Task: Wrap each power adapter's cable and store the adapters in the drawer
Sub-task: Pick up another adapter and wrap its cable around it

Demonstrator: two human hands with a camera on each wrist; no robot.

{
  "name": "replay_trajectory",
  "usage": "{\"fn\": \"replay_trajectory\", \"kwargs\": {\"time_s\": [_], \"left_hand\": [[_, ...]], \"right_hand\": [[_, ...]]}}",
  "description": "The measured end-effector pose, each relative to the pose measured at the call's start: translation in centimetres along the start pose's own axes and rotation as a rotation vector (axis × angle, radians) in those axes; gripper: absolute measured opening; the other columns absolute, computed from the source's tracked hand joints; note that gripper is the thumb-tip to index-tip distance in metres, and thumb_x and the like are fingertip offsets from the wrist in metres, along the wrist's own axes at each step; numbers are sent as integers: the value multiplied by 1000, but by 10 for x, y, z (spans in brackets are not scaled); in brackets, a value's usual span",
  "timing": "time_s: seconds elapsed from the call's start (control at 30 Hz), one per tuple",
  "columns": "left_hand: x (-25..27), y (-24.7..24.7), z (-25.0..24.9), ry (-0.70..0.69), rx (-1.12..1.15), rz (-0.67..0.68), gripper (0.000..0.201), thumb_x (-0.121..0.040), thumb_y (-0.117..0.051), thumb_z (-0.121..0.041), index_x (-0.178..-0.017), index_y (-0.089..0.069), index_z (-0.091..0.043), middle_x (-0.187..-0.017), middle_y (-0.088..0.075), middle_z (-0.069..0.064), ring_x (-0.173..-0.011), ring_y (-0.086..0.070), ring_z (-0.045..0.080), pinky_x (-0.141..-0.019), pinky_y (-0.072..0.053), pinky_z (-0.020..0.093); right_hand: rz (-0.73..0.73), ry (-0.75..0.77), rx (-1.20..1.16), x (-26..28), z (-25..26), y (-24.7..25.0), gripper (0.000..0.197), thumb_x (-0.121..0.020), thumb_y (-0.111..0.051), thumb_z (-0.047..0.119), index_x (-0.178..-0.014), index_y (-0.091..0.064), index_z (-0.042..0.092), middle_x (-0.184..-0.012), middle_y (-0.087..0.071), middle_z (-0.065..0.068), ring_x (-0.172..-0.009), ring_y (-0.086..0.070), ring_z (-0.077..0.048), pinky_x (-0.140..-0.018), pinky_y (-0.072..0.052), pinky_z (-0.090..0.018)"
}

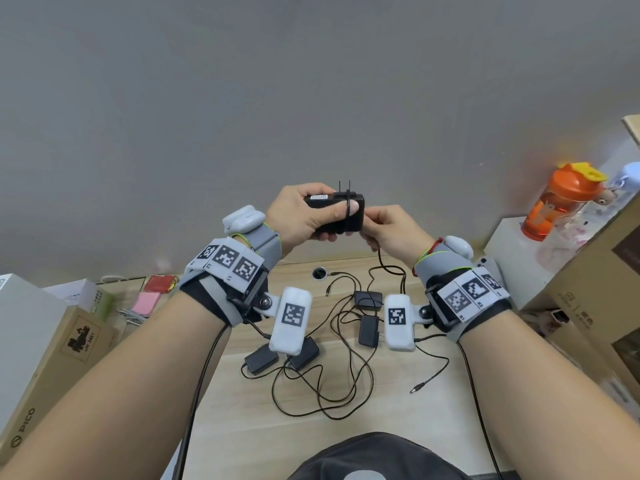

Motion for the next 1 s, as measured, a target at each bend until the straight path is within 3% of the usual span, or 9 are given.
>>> {"fn": "replay_trajectory", "kwargs": {"time_s": [0.1,0.17,0.27,0.43,0.57,0.67,0.73,0.9,1.0], "left_hand": [[-6,2,-1,-15,84,-110,24,-81,-79,-20,-94,-66,-4,-70,-66,12,-51,-58,23,-49,-51,24],[-11,5,1,-15,105,-176,21,-80,-80,-20,-88,-65,-7,-72,-64,11,-49,-58,22,-49,-50,24],[-17,10,8,-9,91,-239,21,-79,-81,-18,-80,-62,-10,-72,-62,10,-45,-57,20,-45,-48,23],[-20,18,25,4,-58,-269,26,-76,-84,-22,-82,-63,-8,-76,-66,13,-49,-62,21,-47,-52,24],[-19,22,37,31,-187,-228,31,-69,-89,-30,-82,-67,-12,-79,-71,12,-58,-68,24,-58,-58,33],[-15,21,37,24,-257,-145,27,-68,-88,-31,-79,-68,-18,-78,-73,11,-61,-69,25,-63,-61,38],[-13,20,35,6,-269,-96,24,-69,-87,-27,-79,-67,-19,-76,-73,11,-59,-67,22,-64,-60,38],[-9,15,22,-20,-348,21,25,-68,-87,-31,-80,-68,-20,-72,-72,8,-58,-66,21,-64,-60,36],[-5,12,17,-18,-342,108,37,-56,-87,-46,-78,-69,-22,-69,-71,6,-59,-66,23,-65,-59,41]], "right_hand": [[101,-34,-1,7,-1,-11,35,-103,-48,29,-90,-72,7,-57,-44,1,-52,-39,-16,-55,-38,-22],[156,-49,33,10,-1,-18,33,-102,-49,30,-94,-73,8,-57,-42,1,-54,-37,-16,-54,-37,-23],[192,-28,35,11,5,-25,32,-102,-50,31,-95,-74,11,-57,-33,2,-52,-29,-15,-50,-28,-26],[177,33,138,15,23,-19,31,-98,-57,35,-88,-77,14,-50,-21,11,-48,-18,-11,-46,-17,-23],[116,82,122,15,39,-7,22,-95,-64,24,-82,-75,10,-41,-39,14,-44,-31,-4,-48,-23,-13],[55,128,105,10,45,2,17,-92,-68,20,-79,-75,11,-54,-56,14,-53,-42,1,-57,-34,-11],[23,135,102,6,46,7,16,-90,-70,21,-78,-75,11,-63,-61,5,-59,-46,-1,-63,-39,-13],[-63,131,64,-1,45,15,14,-84,-77,21,-73,-70,16,-52,-53,9,-53,-41,-7,-62,-39,-21],[-124,168,32,-5,45,21,15,-81,-80,25,-72,-70,19,-56,-40,-2,-59,-32,-21,-64,-34,-31]]}}
Point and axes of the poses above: each hand's wrist, its own x-axis away from the middle knuckle, its own y-axis out of the back of the hand, z = x × y, the point moved 1 cm from there along -x, towards the middle knuckle
